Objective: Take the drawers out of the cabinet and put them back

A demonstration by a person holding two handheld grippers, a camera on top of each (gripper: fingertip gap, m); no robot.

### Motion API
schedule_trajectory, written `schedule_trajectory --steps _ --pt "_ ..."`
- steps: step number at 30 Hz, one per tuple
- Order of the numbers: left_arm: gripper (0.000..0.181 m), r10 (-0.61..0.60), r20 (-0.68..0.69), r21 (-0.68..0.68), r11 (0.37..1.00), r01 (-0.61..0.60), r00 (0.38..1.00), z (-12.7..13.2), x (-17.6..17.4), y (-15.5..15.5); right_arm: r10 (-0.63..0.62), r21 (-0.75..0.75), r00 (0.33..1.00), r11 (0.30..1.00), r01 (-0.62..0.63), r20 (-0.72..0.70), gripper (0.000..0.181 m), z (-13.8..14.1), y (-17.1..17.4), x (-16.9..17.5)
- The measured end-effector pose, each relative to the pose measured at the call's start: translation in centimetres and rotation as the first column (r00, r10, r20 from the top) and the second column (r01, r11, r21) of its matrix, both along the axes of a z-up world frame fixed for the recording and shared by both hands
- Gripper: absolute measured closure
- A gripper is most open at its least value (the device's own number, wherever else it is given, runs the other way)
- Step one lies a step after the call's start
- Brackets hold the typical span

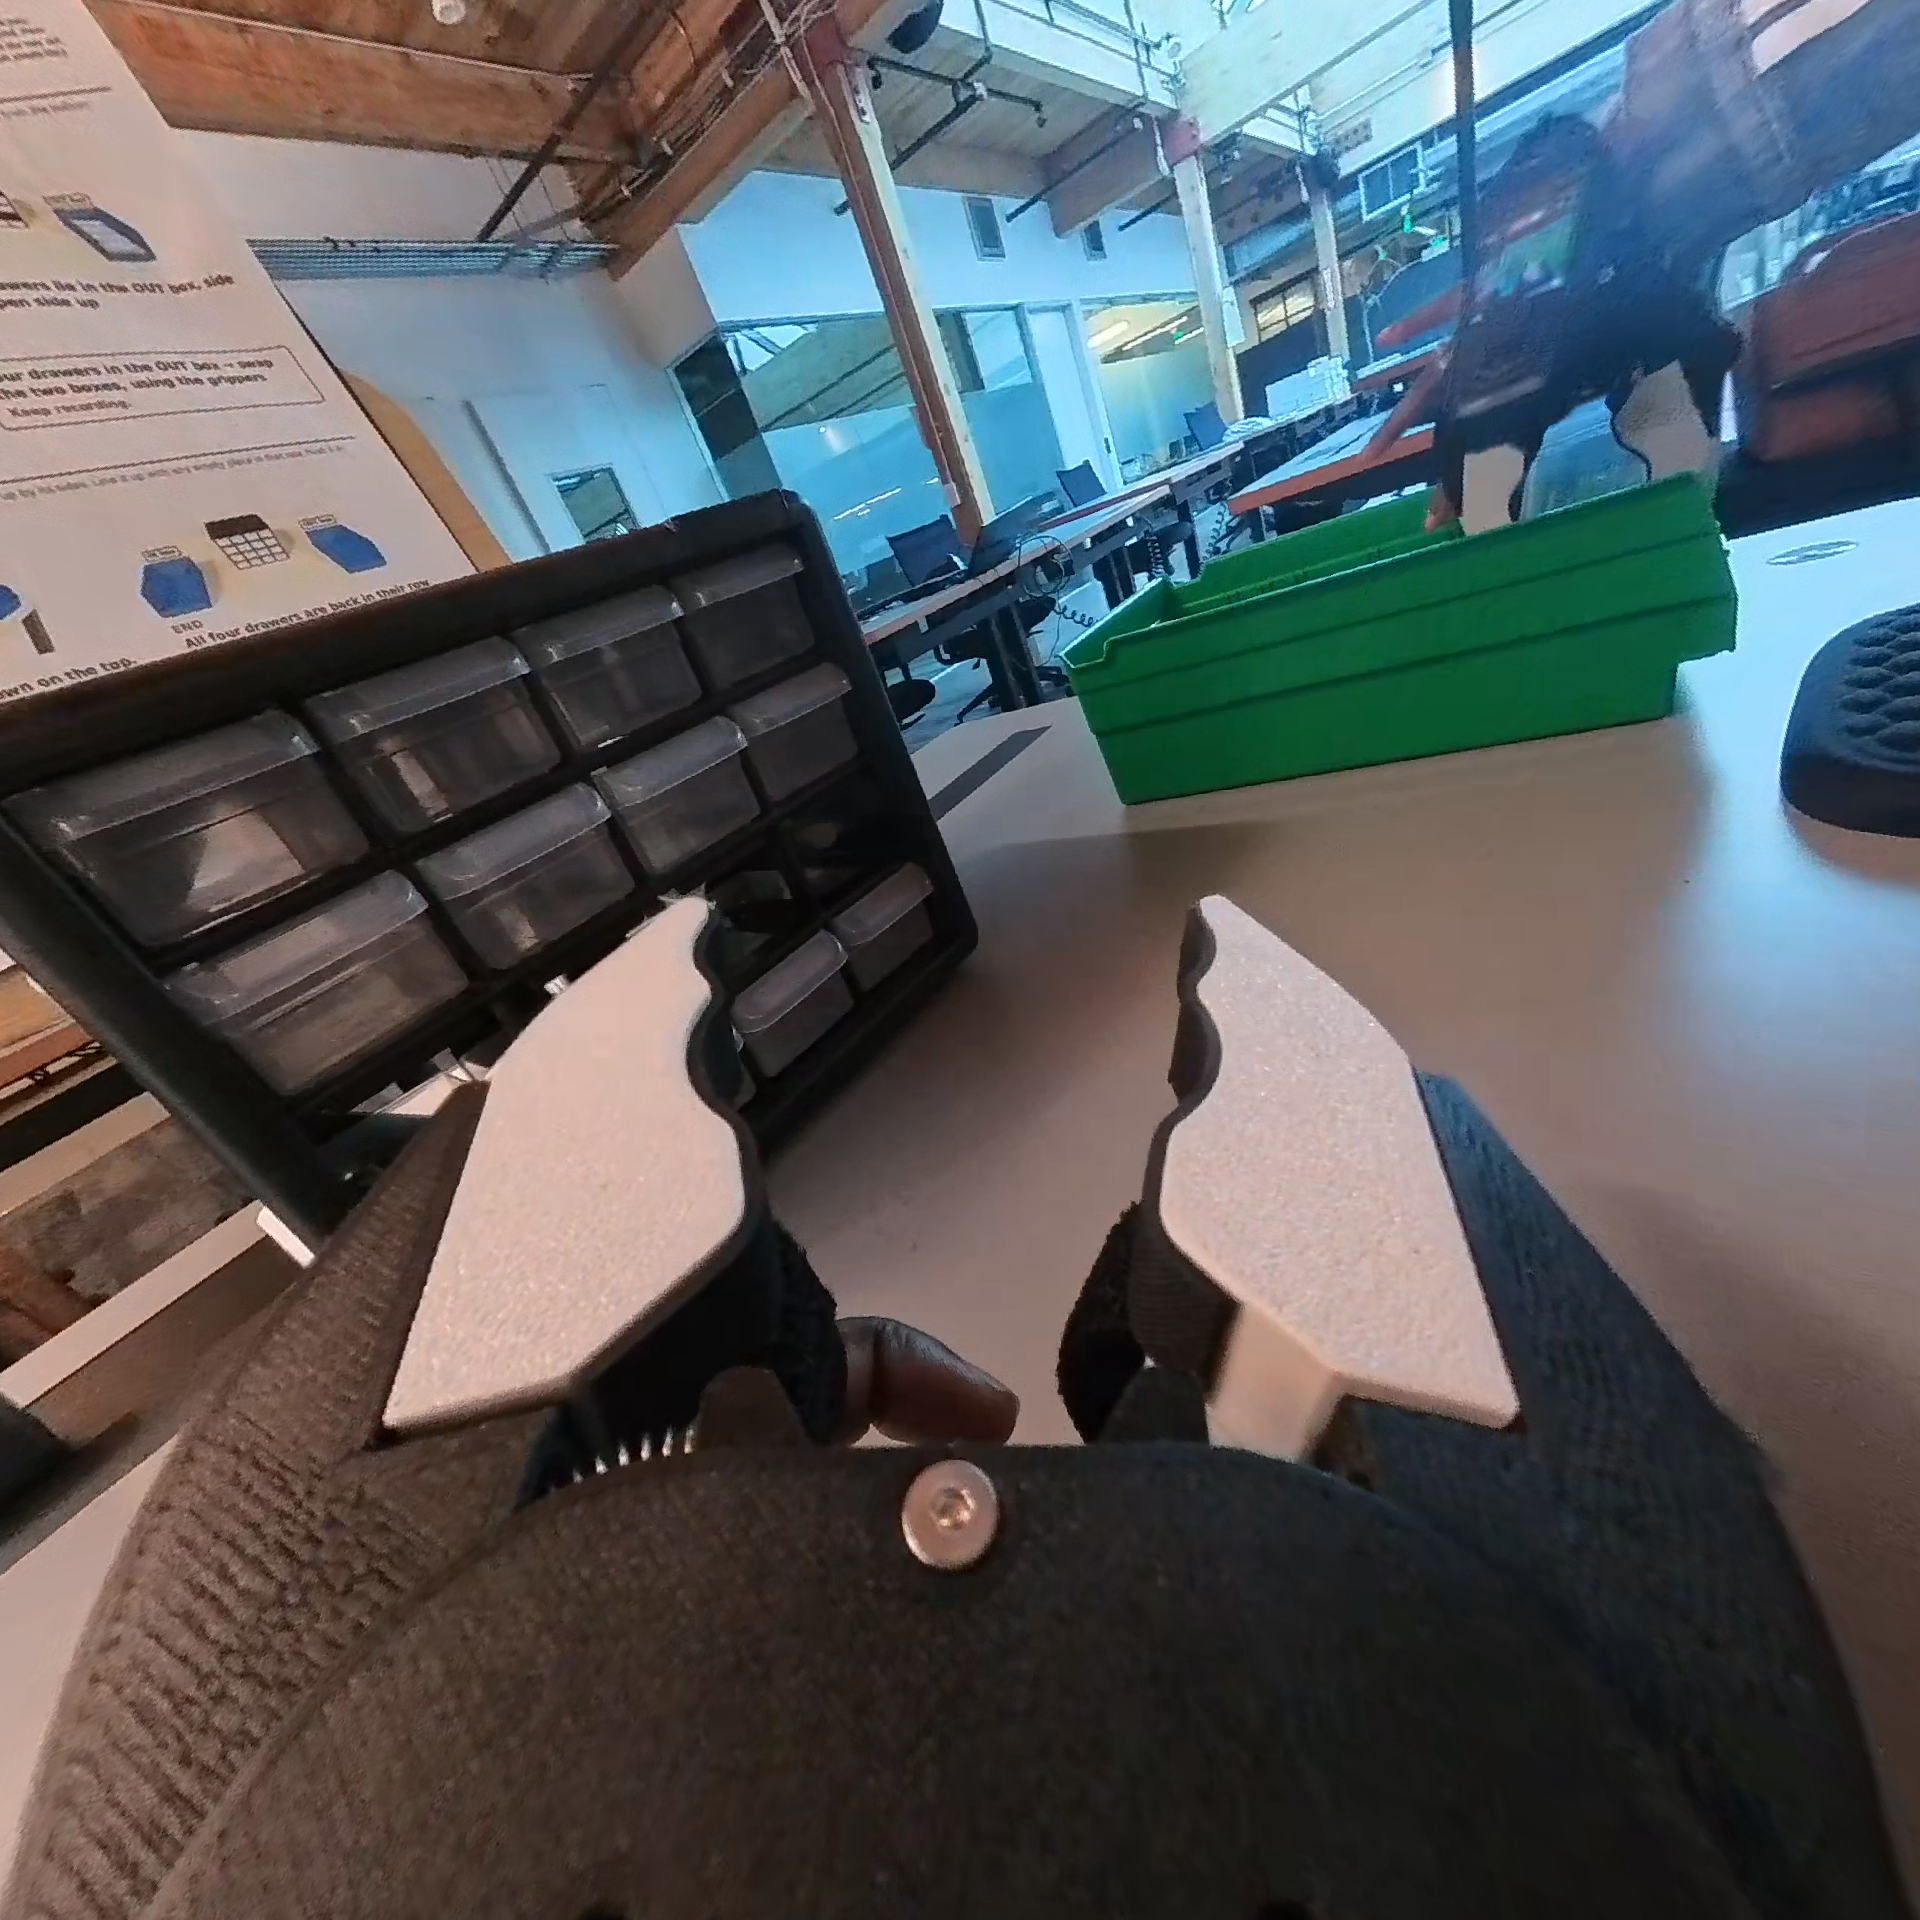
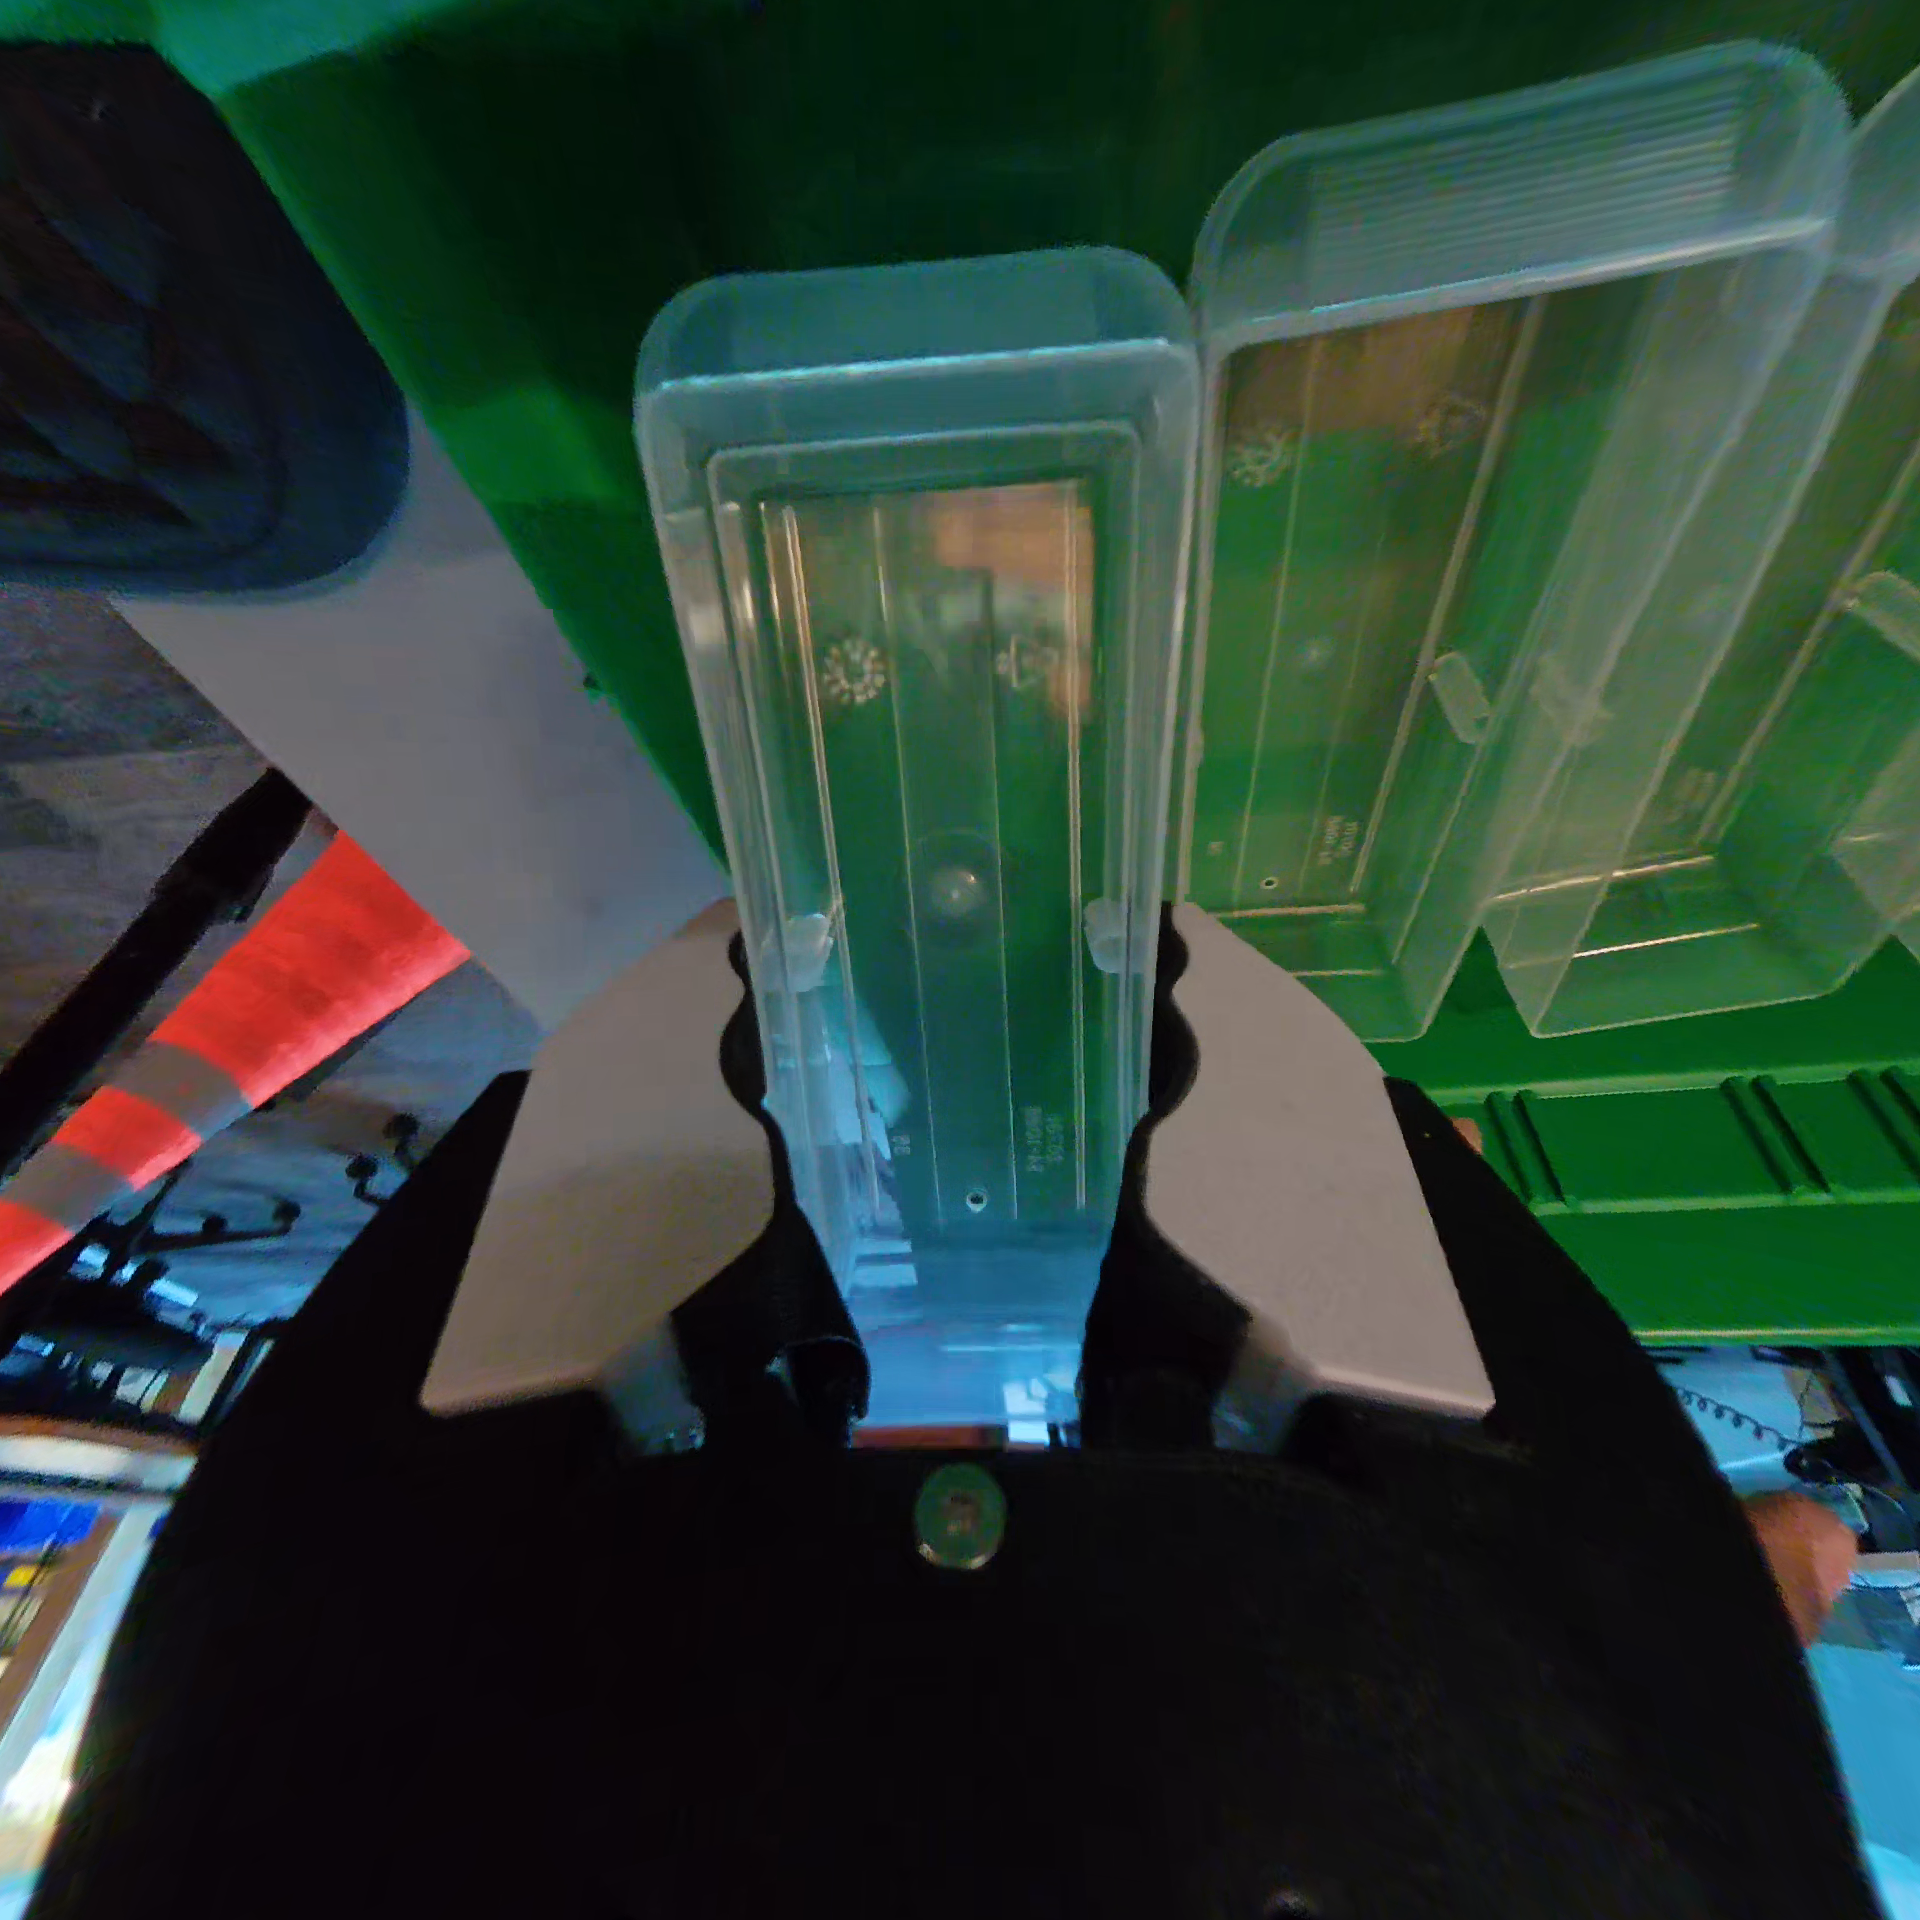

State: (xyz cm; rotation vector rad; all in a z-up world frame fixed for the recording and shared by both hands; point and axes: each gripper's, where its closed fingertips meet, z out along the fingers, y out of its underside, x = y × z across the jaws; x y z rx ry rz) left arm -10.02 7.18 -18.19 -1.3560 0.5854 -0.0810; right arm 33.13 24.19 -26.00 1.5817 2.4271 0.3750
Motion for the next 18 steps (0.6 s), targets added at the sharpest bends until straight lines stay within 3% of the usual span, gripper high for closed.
schedule_trajectory --steps 6,18 --pt "0.099 -0.001 -0.012 0.007 1.0 0.001 1.0 0.1 0.01 -0.09 -0.015 -0.032 0.992 0.999 0.019 0.125 0.108 -0.42 -0.07 0.3" --pt "0.1 -0.004 -0.027 0.014 1.0 0.004 1.0 0.19 0.14 -0.19 0.039 -0.017 0.975 0.999 -0.036 0.217 0.109 -0.55 0.18 0.79"
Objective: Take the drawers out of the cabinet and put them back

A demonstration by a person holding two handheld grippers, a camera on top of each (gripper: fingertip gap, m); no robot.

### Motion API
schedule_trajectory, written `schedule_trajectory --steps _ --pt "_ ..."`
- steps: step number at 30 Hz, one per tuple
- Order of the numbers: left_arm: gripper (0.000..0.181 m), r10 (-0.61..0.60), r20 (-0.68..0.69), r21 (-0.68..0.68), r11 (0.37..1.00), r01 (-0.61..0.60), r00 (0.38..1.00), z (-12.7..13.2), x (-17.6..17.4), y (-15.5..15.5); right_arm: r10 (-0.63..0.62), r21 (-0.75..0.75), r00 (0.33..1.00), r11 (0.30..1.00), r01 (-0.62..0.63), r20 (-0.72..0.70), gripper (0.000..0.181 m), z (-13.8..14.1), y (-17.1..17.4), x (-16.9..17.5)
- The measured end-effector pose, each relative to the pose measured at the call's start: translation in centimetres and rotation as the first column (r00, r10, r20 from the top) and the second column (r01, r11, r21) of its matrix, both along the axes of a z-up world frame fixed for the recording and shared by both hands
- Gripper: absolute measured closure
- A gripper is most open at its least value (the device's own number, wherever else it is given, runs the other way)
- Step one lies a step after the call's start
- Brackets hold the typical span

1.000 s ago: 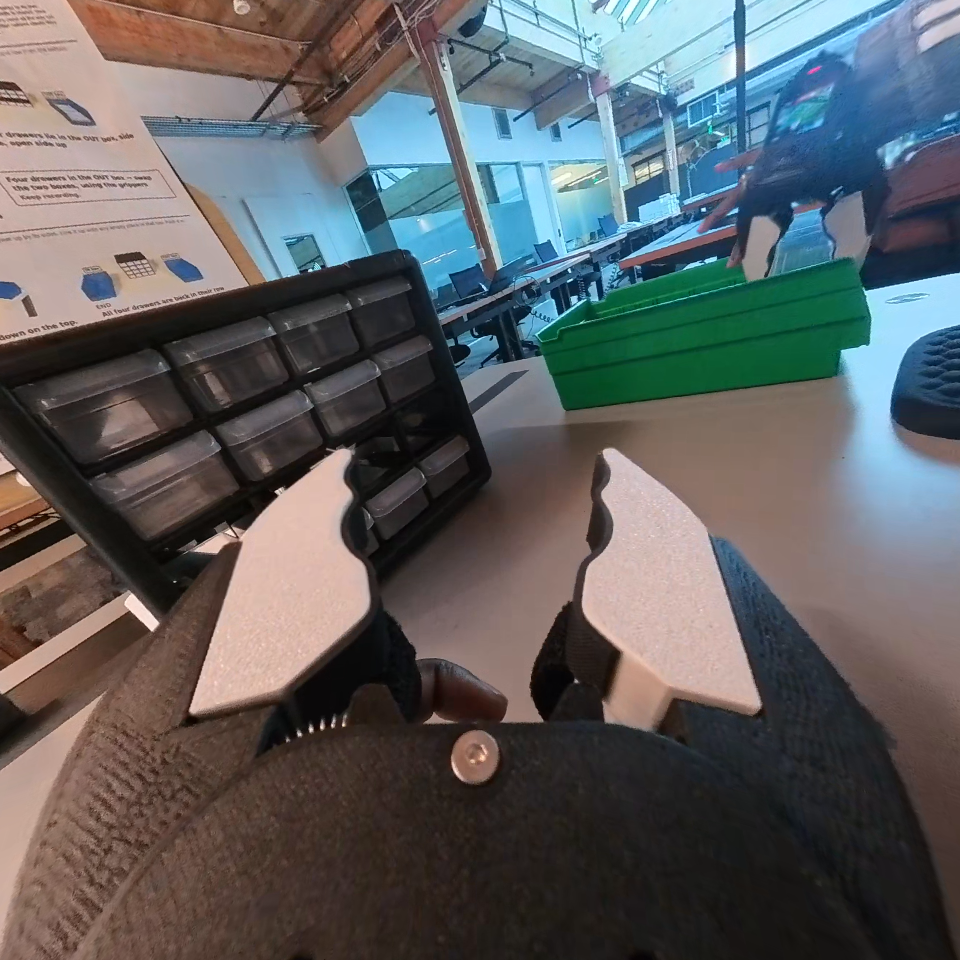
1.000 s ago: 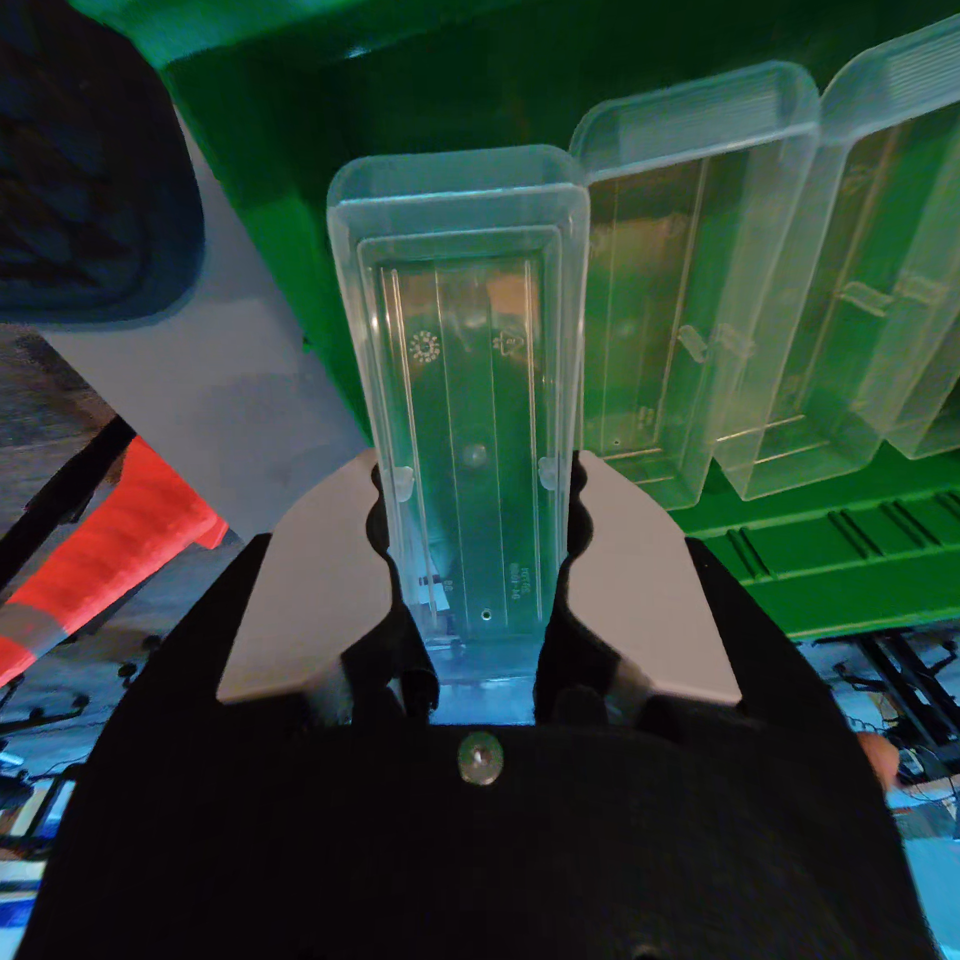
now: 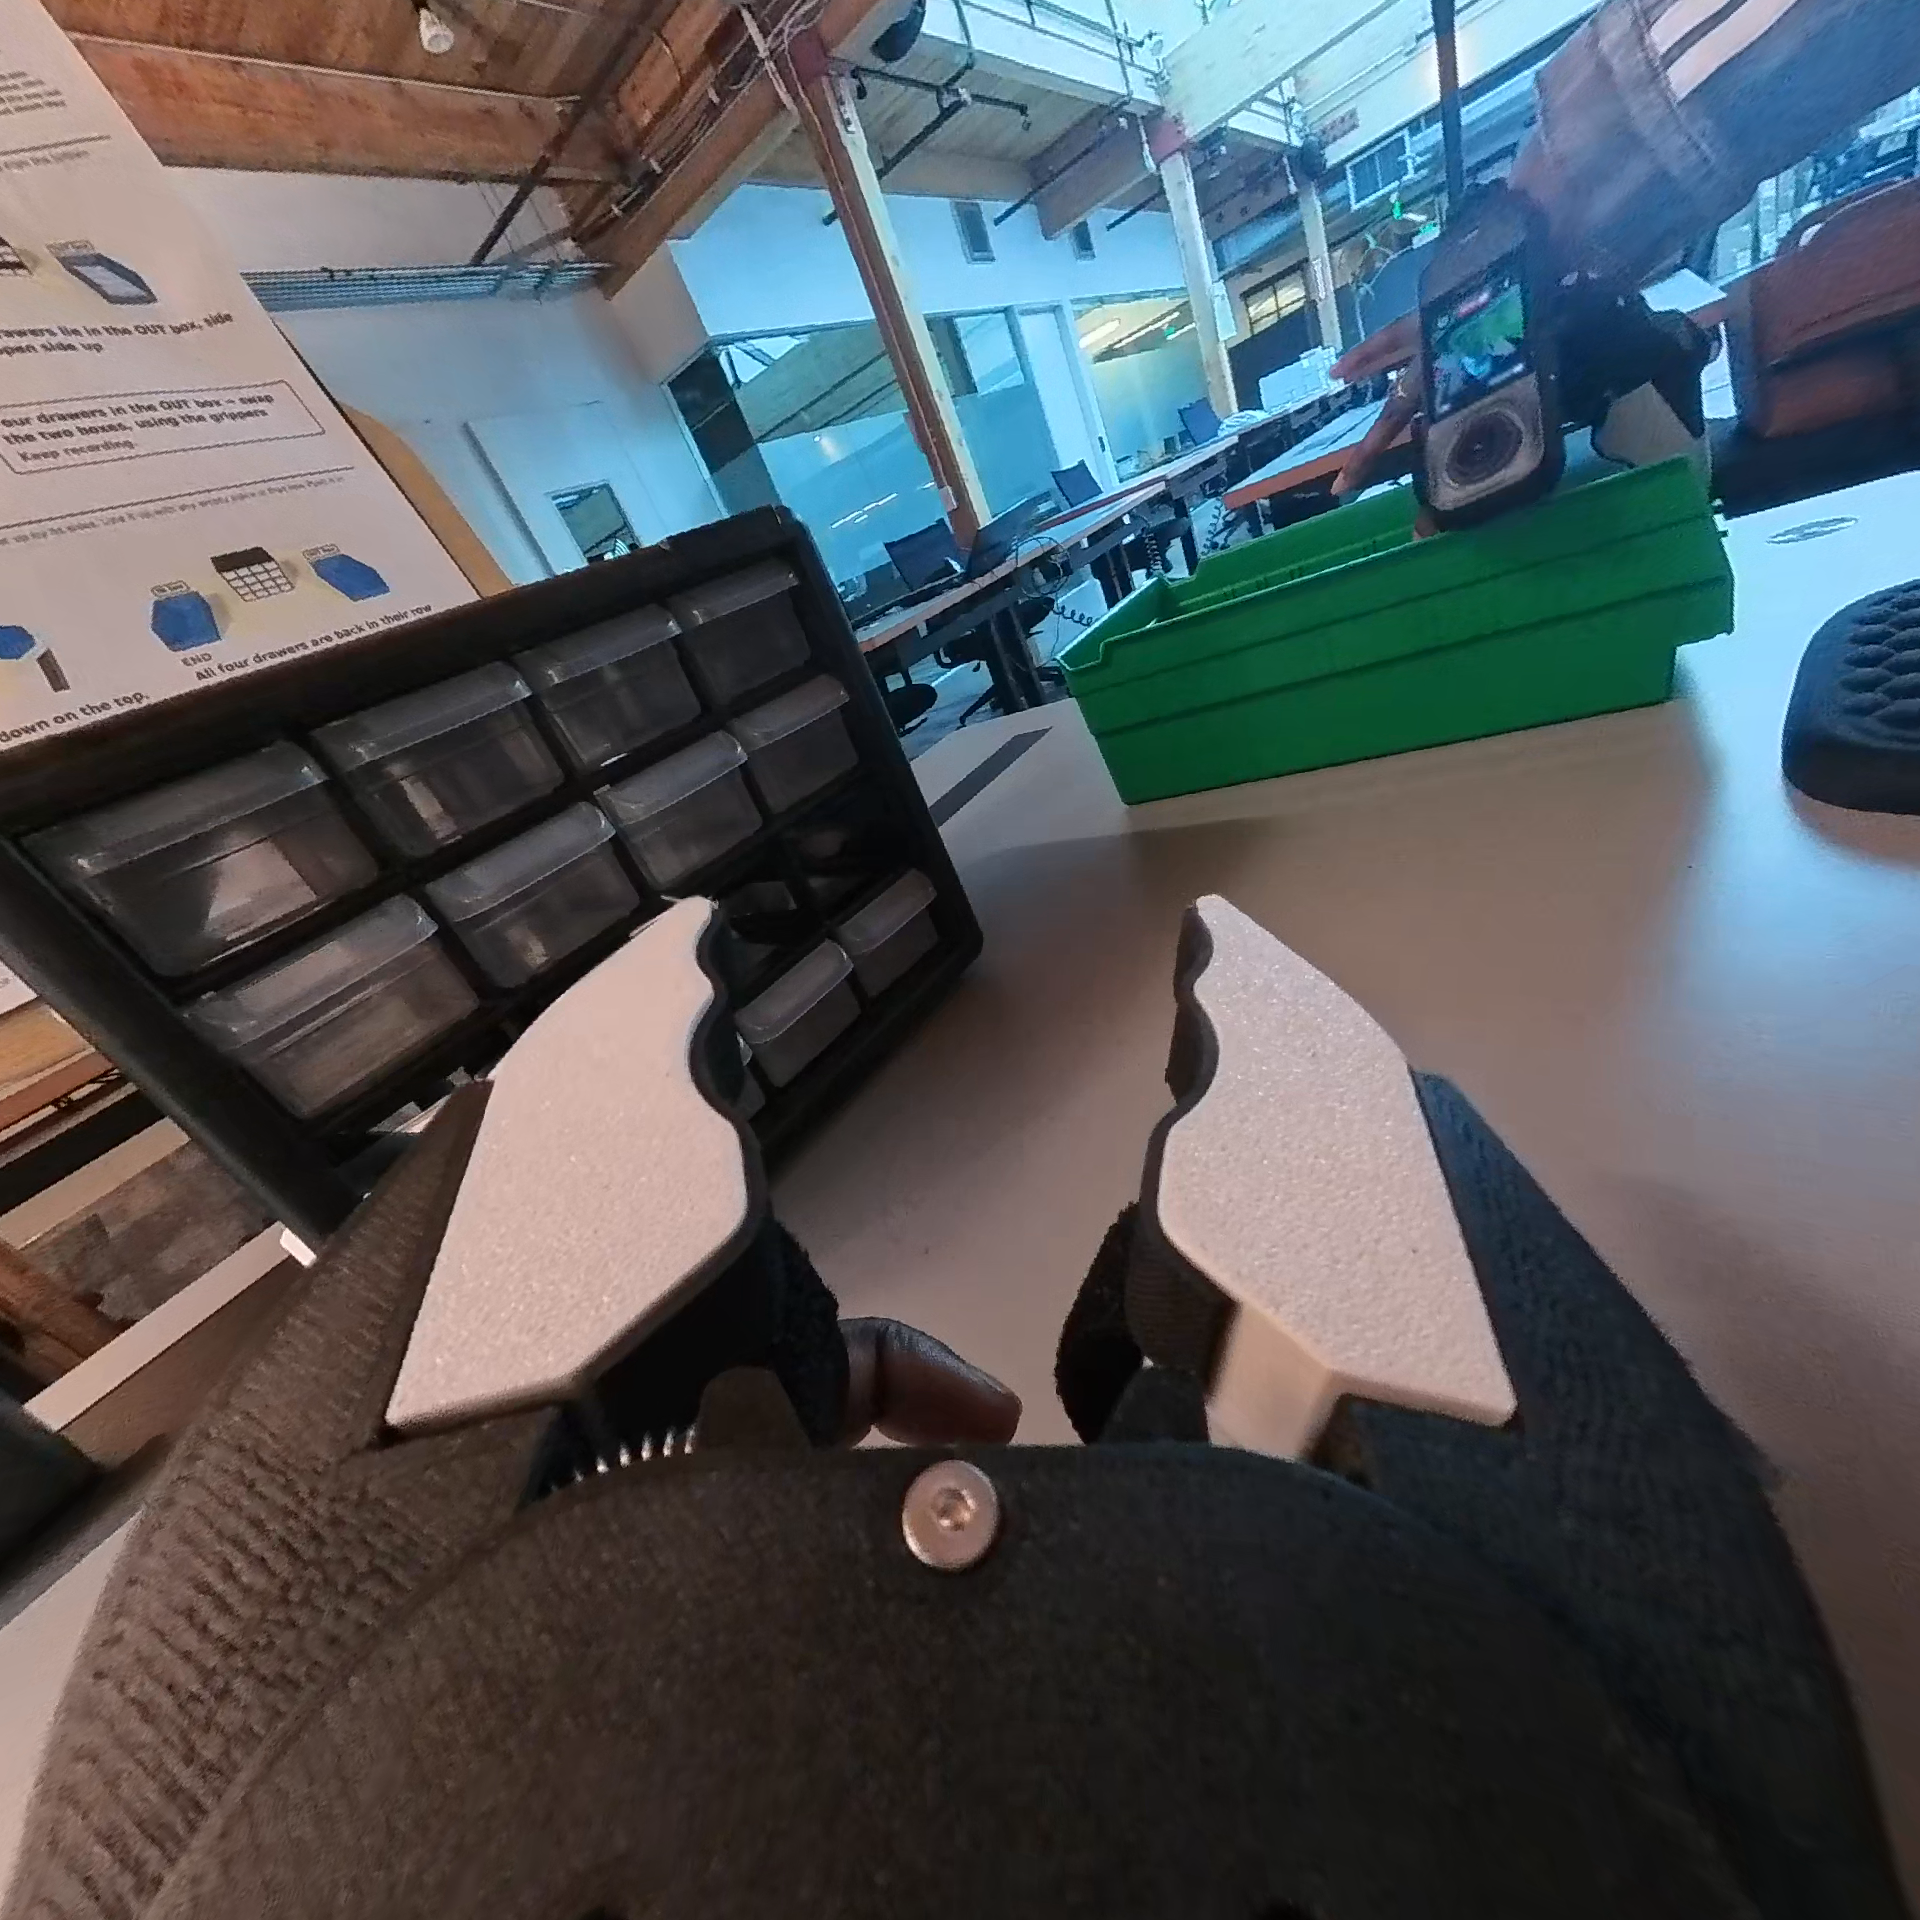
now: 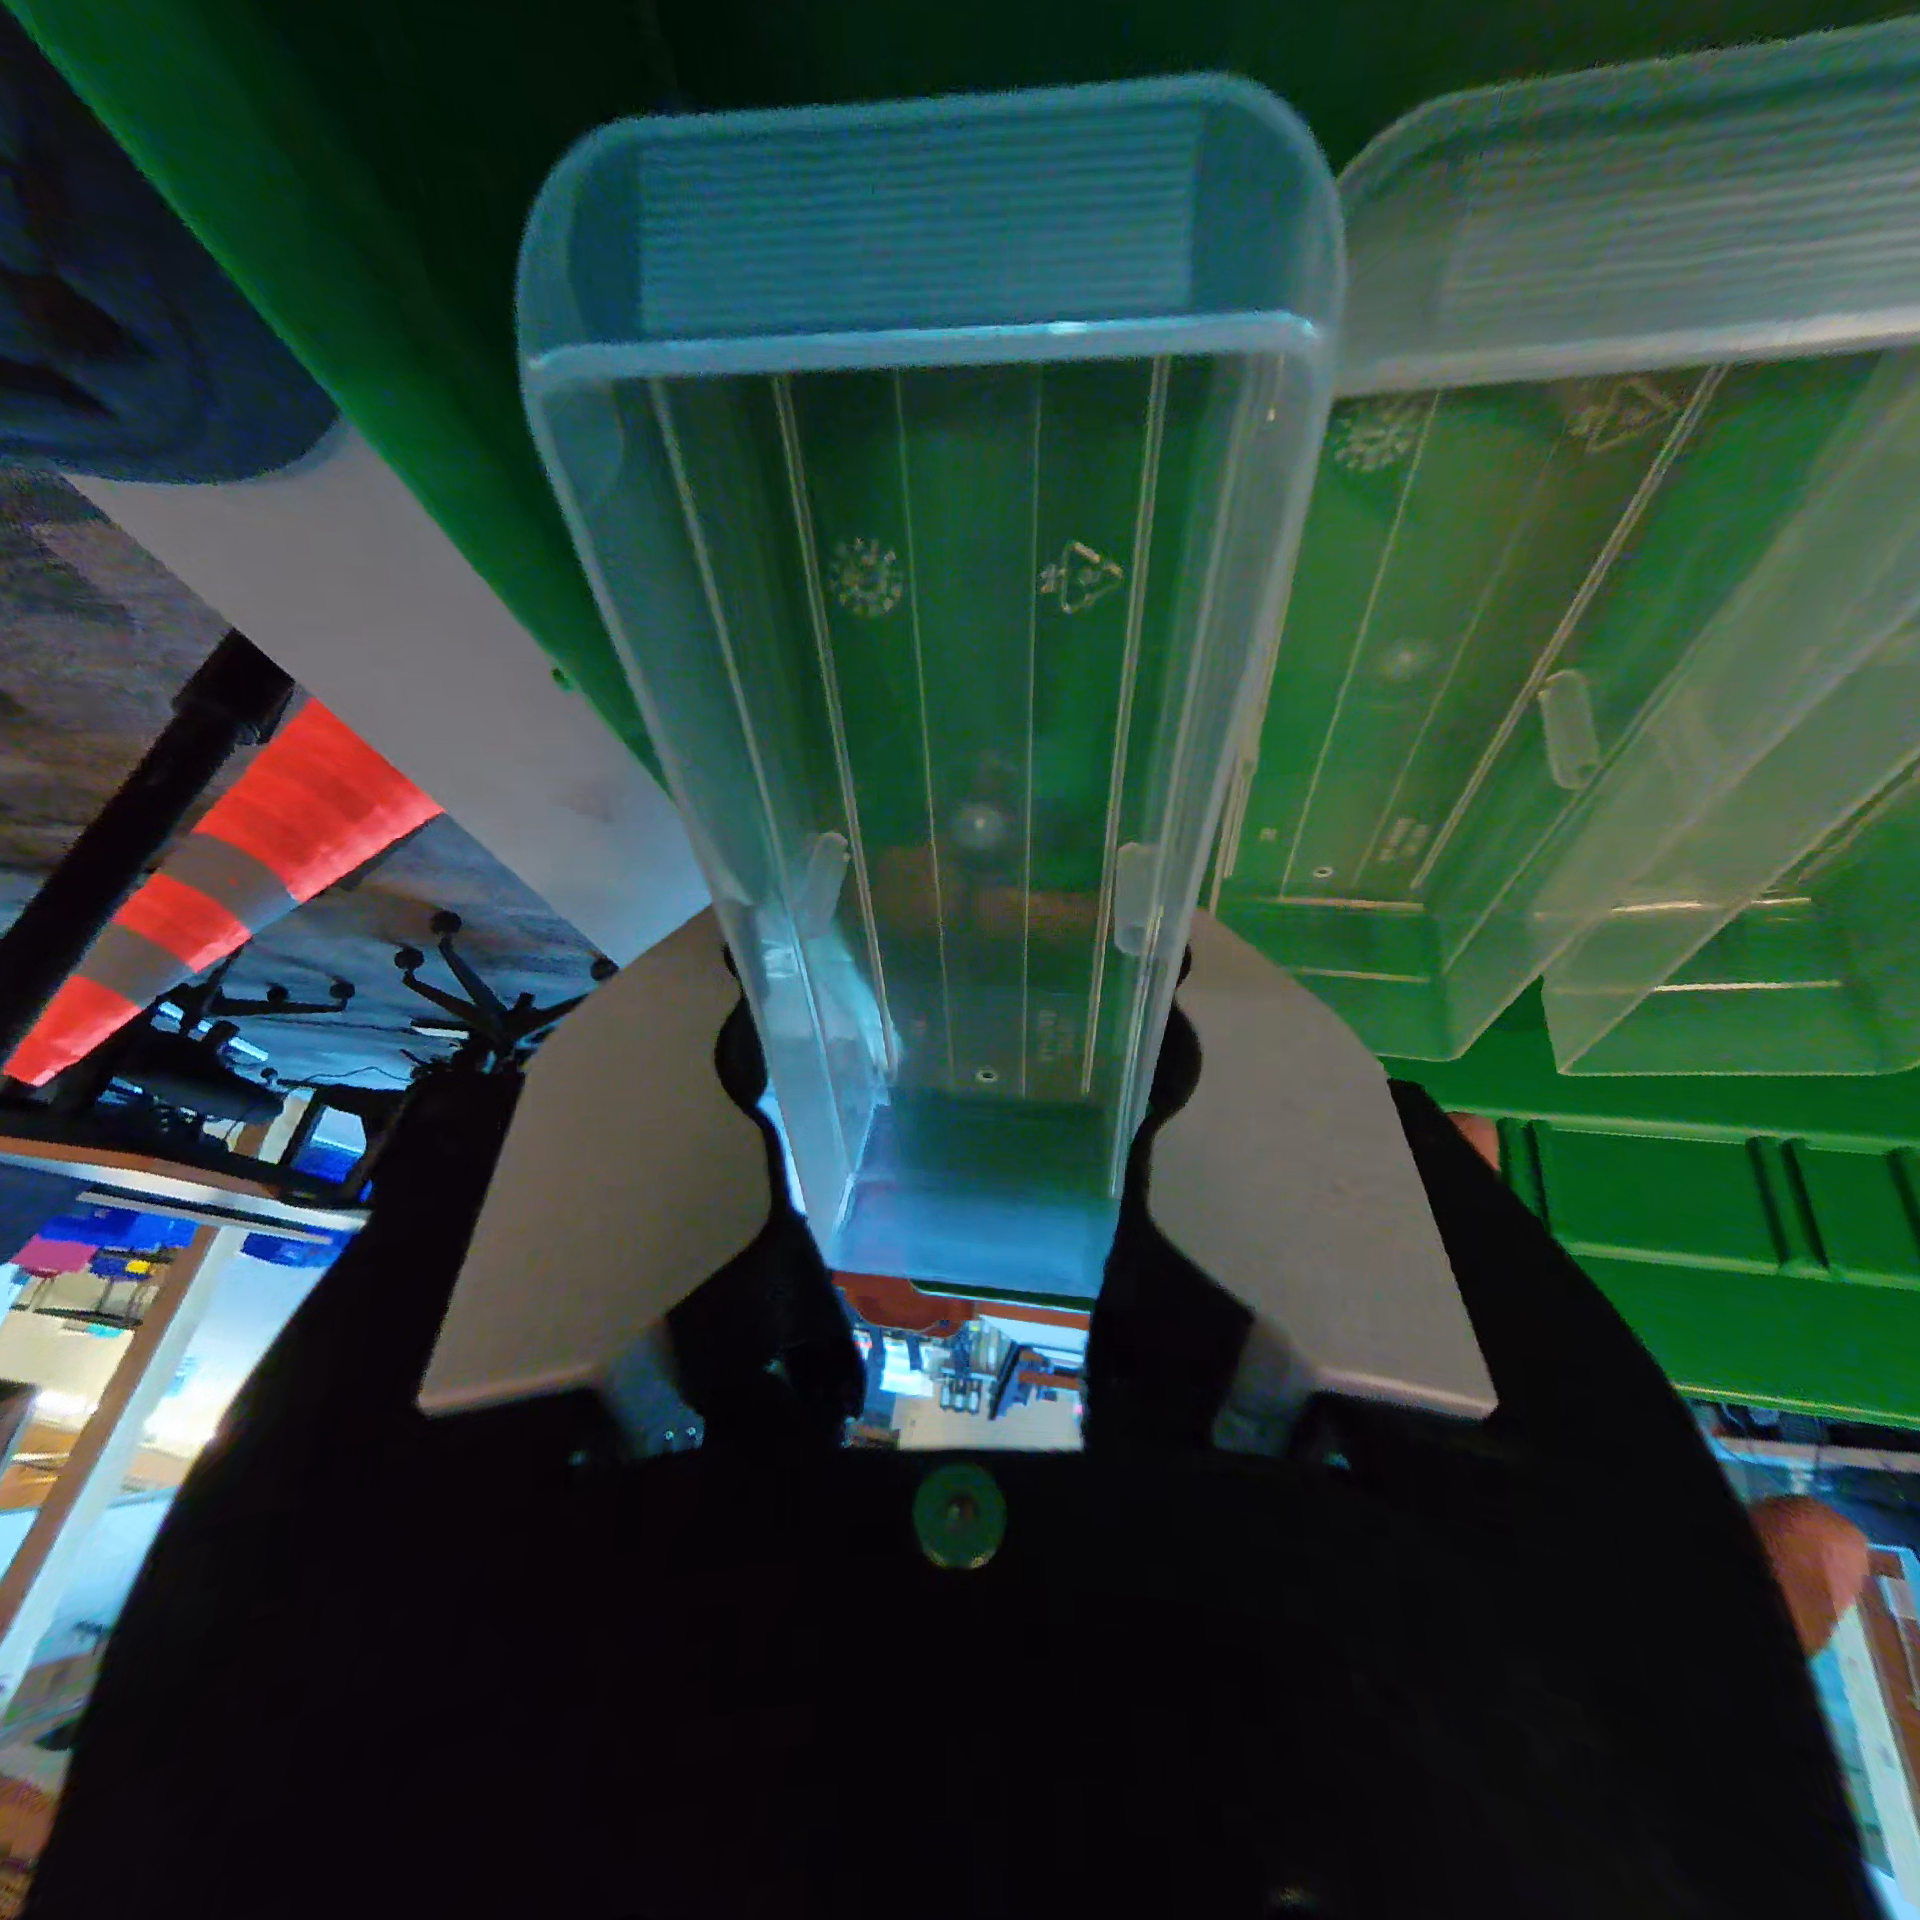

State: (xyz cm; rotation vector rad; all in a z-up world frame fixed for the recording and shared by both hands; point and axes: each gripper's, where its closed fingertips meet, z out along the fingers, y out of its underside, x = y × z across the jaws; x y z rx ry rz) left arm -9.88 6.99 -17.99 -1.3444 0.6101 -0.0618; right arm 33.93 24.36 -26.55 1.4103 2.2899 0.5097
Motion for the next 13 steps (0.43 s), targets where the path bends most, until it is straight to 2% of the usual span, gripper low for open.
schedule_trajectory --steps 5,13 --pt "0.1 0.0 0.0 0.002 1.0 0.0 1.0 0.06 -0.03 -0.04 0.038 -0.005 0.998 0.999 -0.038 0.04 0.108 -0.01 -0.1 -0.25" --pt "0.1 0.001 -0.005 0.009 1.0 -0.001 1.0 0.27 -0.09 -0.12 0.018 -0.004 1.0 1.0 -0.018 0.004 0.104 -0.44 -0.24 -0.3"
